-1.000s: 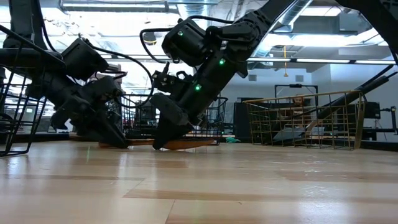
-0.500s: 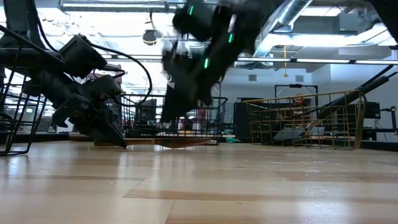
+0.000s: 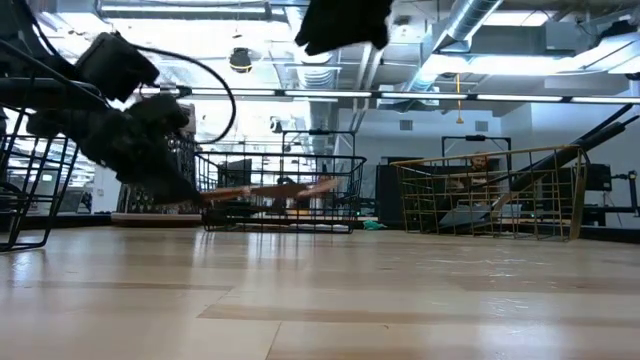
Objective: Pick & Place Kitchen Items
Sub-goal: Put the brown knife into the top black wire basket
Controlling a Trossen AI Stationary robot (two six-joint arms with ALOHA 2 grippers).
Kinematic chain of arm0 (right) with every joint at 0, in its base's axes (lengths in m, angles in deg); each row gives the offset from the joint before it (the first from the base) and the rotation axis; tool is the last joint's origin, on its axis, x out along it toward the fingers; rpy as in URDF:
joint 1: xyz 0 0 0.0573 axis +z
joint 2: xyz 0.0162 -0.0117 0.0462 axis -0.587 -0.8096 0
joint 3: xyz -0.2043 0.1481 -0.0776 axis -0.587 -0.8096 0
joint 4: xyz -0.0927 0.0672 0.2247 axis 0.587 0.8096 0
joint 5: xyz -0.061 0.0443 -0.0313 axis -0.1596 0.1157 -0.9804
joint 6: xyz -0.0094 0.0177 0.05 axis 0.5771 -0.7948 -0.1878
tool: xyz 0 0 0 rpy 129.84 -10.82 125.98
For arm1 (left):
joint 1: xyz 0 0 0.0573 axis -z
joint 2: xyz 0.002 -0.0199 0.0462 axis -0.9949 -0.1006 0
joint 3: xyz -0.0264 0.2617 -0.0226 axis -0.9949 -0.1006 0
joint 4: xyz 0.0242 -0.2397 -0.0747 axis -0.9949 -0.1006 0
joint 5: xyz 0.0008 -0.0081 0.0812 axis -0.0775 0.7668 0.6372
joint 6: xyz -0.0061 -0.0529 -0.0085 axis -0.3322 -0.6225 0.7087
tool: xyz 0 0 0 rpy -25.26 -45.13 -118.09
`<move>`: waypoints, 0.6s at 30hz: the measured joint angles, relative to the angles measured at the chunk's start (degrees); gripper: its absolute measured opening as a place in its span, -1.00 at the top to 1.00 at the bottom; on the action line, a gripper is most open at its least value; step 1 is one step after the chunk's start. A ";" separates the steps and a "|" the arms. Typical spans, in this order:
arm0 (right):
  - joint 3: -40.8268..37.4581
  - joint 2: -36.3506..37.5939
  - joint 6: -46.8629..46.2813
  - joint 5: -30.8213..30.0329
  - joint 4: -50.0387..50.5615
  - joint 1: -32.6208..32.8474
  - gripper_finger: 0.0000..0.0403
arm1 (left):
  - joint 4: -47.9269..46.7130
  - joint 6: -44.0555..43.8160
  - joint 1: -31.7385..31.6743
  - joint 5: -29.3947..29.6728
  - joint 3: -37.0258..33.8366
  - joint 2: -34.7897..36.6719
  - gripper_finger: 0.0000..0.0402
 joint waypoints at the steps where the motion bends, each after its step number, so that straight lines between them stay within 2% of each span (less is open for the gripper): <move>1: 0.01 0.94 -0.01 -1.83 0.28 0.63 0.38 | 0.15 -0.58 0.57 0.00 0.02 0.69 1.00; 5: 0.01 3.78 -0.76 -6.69 0.59 3.06 0.41 | 0.15 -2.84 2.08 0.02 0.59 4.00 1.00; 10: 0.04 7.01 -4.92 -9.07 1.29 6.26 0.42 | -0.21 -4.08 2.18 0.02 4.46 7.69 1.00; 18: 0.08 9.68 -6.52 -12.32 1.70 11.33 0.42 | -15.95 -0.41 0.28 1.03 15.60 11.57 1.00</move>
